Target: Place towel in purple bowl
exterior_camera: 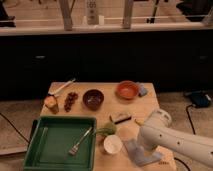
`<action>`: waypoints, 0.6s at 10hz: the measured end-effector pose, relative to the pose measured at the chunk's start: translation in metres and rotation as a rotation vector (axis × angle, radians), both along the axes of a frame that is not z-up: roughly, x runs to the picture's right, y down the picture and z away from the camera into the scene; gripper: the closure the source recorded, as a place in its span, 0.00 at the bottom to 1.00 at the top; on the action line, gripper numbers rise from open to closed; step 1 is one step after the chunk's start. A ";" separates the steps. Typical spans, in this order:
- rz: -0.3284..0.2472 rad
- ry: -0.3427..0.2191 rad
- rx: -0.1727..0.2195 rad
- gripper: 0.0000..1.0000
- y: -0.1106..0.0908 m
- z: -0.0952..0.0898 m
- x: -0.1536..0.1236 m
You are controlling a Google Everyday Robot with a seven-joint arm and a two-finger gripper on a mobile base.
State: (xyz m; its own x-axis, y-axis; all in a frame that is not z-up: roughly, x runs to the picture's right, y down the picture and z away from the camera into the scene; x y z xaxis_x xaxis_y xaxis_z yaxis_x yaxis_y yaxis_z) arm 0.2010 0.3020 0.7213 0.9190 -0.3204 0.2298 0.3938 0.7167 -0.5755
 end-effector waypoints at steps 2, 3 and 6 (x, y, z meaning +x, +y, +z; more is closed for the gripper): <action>0.022 -0.022 0.001 0.20 0.004 0.005 0.002; 0.036 -0.040 0.008 0.20 0.008 0.008 0.002; 0.061 -0.082 0.016 0.20 0.023 0.022 0.004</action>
